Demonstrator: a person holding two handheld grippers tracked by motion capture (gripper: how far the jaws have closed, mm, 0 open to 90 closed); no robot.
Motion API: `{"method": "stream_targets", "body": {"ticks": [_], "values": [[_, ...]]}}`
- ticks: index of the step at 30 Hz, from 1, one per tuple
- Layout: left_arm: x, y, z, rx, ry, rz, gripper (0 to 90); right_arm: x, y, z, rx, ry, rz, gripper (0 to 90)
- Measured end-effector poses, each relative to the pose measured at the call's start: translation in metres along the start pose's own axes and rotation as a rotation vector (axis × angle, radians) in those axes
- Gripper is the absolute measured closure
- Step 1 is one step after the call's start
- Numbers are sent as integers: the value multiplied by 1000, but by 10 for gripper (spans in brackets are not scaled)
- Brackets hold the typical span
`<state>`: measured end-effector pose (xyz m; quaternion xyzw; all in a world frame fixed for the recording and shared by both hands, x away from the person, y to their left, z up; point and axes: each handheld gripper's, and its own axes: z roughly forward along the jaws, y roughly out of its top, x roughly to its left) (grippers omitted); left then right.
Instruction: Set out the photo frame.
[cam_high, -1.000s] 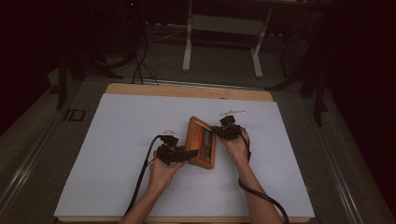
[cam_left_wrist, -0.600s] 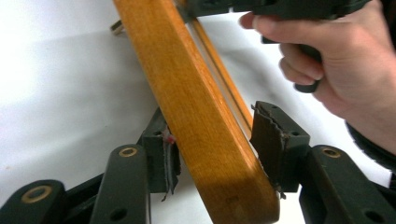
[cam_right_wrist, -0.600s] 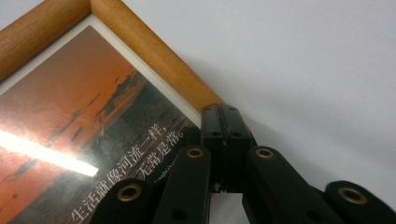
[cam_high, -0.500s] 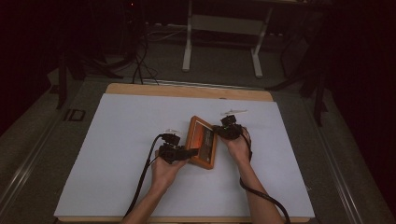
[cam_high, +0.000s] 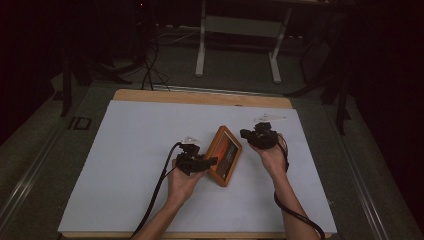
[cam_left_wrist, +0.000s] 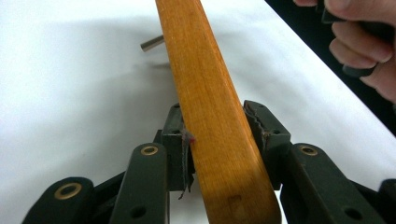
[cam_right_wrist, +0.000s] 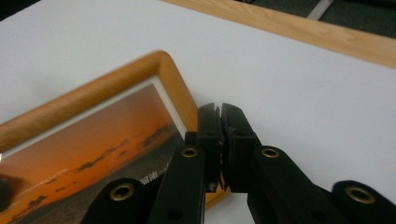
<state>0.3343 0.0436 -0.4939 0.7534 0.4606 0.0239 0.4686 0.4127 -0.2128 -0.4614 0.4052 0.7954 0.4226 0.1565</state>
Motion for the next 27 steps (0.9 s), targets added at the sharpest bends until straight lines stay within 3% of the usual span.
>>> {"method": "stream_targets", "body": {"ticks": [6, 12, 16, 19, 20, 21, 23, 24, 25, 27], "values": [[-12, 5, 0, 3, -1, 77, 669, 0, 3, -17, -30, 6, -17, 857], [-22, 14, -5, 20, -20, 200, 689, 0, 3, -29, -44, 9, -43, 854], [-16, 26, -16, 24, -66, 234, 691, 0, 2, -39, -59, 18, -64, 846], [-15, 30, -20, 30, -75, 263, 691, 1, 2, -42, -64, 22, -72, 837], [-15, 33, -24, 52, -81, 306, 691, 3, 3, -45, -64, 29, -84, 825], [-15, 33, -24, 52, -81, 306, 691, 3, 3, -45, -64, 29, -84, 825], [-17, 36, -27, 74, -88, 354, 690, 5, 2, -47, -65, 37, -104, 818], [-20, 41, -31, 96, -97, 406, 691, 6, 2, -48, -64, 43, -114, 814], [-20, 41, -31, 96, -97, 406, 690, 7, 2, -48, -65, 53, -122, 812], [-23, 45, -35, 125, -111, 458, 690, 9, 2, -49, -65, 58, -132, 809]]}}
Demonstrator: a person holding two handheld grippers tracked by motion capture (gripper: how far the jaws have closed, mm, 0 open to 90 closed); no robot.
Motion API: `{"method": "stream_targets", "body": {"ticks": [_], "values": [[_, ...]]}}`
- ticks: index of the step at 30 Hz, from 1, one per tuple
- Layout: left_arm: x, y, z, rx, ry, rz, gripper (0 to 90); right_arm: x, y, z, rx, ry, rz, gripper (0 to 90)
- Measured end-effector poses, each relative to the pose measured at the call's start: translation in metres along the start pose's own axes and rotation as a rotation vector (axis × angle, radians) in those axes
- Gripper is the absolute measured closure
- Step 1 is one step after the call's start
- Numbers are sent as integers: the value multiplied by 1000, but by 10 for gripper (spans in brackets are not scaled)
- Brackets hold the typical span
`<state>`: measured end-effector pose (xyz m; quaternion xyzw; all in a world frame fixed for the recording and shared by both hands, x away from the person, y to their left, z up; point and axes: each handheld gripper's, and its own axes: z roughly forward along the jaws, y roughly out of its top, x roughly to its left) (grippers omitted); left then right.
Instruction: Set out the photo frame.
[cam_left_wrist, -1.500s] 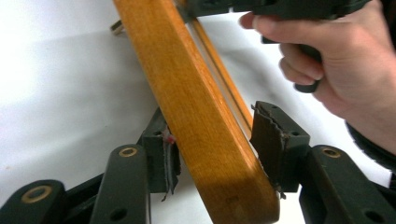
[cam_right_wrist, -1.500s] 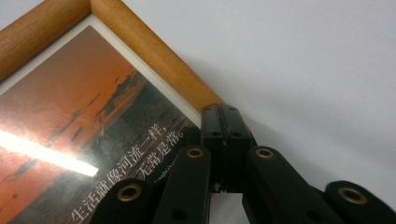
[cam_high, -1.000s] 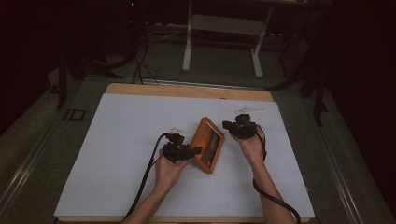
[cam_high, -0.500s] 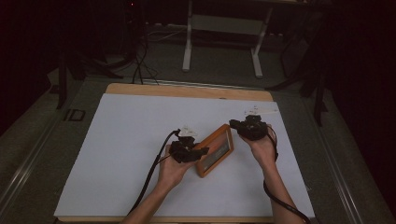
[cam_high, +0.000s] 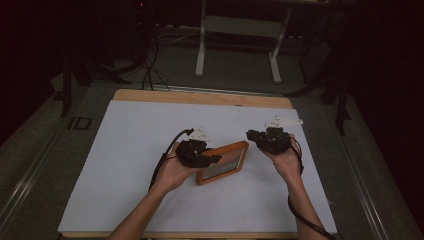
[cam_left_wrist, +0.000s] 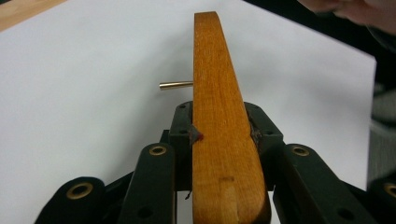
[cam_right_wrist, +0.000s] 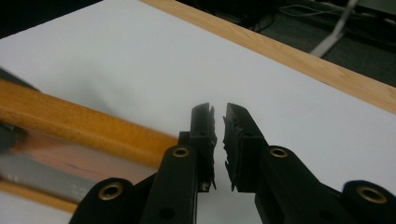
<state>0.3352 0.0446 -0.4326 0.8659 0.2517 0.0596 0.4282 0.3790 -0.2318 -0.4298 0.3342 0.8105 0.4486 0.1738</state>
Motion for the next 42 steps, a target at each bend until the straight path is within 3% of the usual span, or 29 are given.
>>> {"method": "stream_targets", "body": {"ticks": [2, 7, 14, 21, 26, 31, 37, 42], "values": [[0, 6, -5, 36, -31, 53, 691, 6, 0, -2, 1, 29, -42, 804], [2, 10, -11, 70, -56, 90, 691, 15, 1, -4, -2, 76, -89, 799], [5, 8, -12, 82, -78, 105, 689, 23, 0, -5, 18, 149, -143, 742], [10, 10, -11, 92, -98, 108, 689, 28, -1, -7, 18, 239, -179, 604], [10, 15, -10, 106, -111, 137, 689, 33, 1, -5, 43, 305, -226, 537], [5, 24, -8, 151, -126, 222, 687, 42, 3, 3, 78, 366, -286, 490], [0, 31, -5, 168, -133, 279, 686, 49, 3, 9, 125, 373, -357, 474], [-2, 34, -4, 175, -145, 293, 681, 51, 2, 8, 129, 368, -392, 519]]}}
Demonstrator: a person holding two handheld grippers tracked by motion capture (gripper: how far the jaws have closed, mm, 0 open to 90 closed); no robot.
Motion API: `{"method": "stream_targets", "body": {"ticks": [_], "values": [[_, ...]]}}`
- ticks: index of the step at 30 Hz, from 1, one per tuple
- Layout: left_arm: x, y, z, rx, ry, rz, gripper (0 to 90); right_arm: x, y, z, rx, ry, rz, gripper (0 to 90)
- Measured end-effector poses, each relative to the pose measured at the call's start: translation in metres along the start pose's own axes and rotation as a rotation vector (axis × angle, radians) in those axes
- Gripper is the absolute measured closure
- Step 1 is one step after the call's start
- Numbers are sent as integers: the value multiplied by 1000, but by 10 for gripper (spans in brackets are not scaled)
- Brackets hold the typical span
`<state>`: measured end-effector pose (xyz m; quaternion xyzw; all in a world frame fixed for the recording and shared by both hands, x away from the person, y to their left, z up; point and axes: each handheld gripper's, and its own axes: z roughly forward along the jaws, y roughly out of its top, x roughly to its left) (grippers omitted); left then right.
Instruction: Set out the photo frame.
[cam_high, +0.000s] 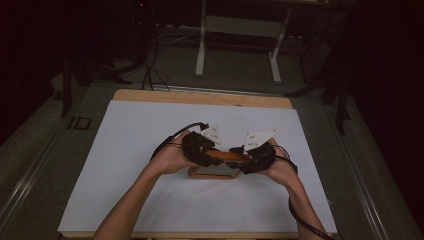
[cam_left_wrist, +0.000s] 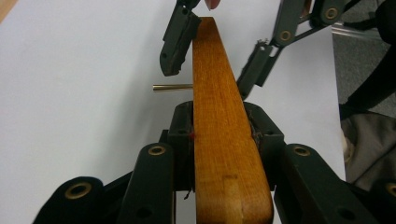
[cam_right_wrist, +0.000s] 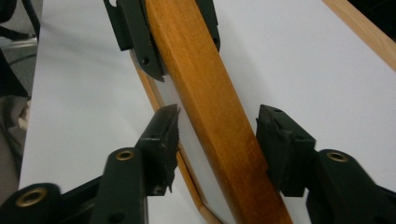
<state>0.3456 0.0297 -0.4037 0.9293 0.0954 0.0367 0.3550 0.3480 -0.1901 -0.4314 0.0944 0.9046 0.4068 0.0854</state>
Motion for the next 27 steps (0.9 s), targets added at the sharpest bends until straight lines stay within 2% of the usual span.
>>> {"method": "stream_targets", "body": {"ticks": [1, 3, 9, 11, 13, 23, 27], "values": [[0, 0, 0, 2, -5, 3, 678, 0, -1, -2, -2, -5, -3, 559], [1, 1, 0, 1, -11, 3, 676, 0, -2, -3, -7, 0, -2, 571], [4, 3, 1, -12, -24, -8, 655, 2, -6, -7, -7, -6, -38, 618], [6, 3, 1, -32, -32, -26, 617, 5, -7, -9, -8, -11, -55, 642], [6, 3, 1, -32, -32, -26, 604, 6, -8, -10, -9, -11, -60, 642], [12, -1, -5, -132, -34, -85, 501, 10, -14, -15, -23, -12, -62, 692], [12, -8, -14, -202, -25, -115, 462, 10, -17, -17, -28, -18, -54, 693]]}}
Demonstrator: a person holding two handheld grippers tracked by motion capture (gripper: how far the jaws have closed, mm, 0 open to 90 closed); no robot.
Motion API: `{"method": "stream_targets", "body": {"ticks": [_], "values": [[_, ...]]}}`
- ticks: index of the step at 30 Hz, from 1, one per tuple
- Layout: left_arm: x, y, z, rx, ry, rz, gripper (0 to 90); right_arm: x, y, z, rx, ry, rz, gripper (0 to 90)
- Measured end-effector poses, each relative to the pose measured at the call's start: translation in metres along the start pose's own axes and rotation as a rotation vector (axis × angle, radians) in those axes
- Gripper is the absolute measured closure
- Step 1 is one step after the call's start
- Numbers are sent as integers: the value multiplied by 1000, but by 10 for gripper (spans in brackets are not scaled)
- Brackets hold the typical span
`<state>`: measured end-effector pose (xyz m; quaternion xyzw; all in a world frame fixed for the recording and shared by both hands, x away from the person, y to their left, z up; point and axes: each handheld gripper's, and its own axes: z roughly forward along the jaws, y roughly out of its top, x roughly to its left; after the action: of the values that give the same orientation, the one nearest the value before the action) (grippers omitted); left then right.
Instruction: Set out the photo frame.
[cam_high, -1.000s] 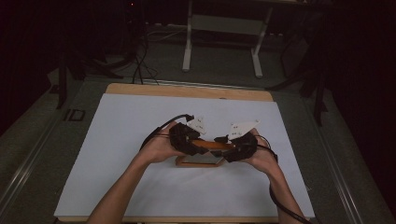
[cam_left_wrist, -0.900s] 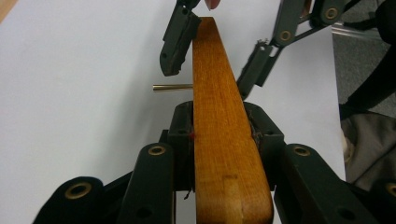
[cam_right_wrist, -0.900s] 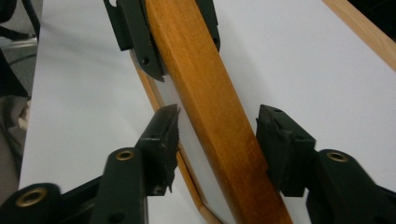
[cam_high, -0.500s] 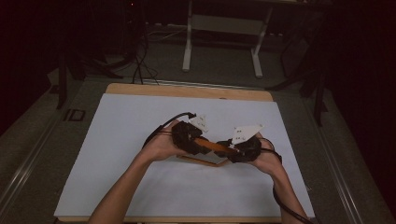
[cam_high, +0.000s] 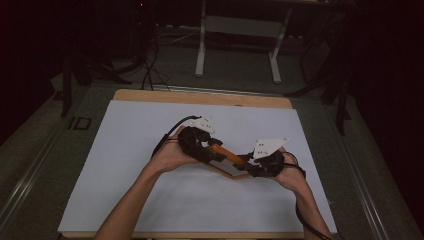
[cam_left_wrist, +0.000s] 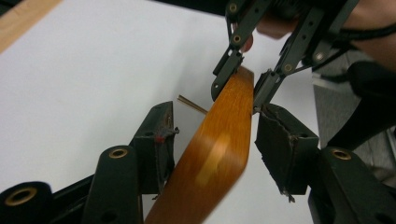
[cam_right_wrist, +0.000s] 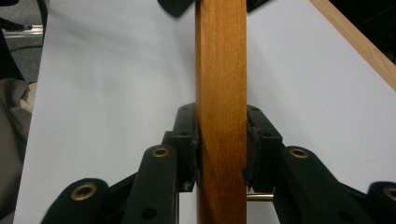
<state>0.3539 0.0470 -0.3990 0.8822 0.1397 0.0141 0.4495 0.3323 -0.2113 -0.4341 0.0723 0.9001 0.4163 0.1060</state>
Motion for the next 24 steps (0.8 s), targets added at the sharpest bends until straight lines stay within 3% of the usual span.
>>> {"method": "stream_targets", "body": {"ticks": [4, 6, 8, 14, 20, 21, 24], "values": [[1, -9, -10, -60, 27, -21, 445, 2, -2, -2, 0, -5, 3, 694], [2, -11, -11, -67, 34, -27, 429, 2, -4, -4, -3, -8, 8, 694], [2, -19, -18, -99, 67, -44, 426, 0, -6, -5, -9, -13, 20, 694], [4, -36, -24, -134, 111, -81, 421, 1, -10, -8, -20, -21, 31, 694], [7, -52, -21, -157, 120, -117, 402, 1, -13, -10, -23, -30, 40, 694], [9, -61, -17, -173, 125, -141, 391, 1, -15, -11, -26, -31, 44, 694], [12, -71, -9, -185, 157, -145, 374, 1, -17, -13, -27, -33, 48, 694]]}}
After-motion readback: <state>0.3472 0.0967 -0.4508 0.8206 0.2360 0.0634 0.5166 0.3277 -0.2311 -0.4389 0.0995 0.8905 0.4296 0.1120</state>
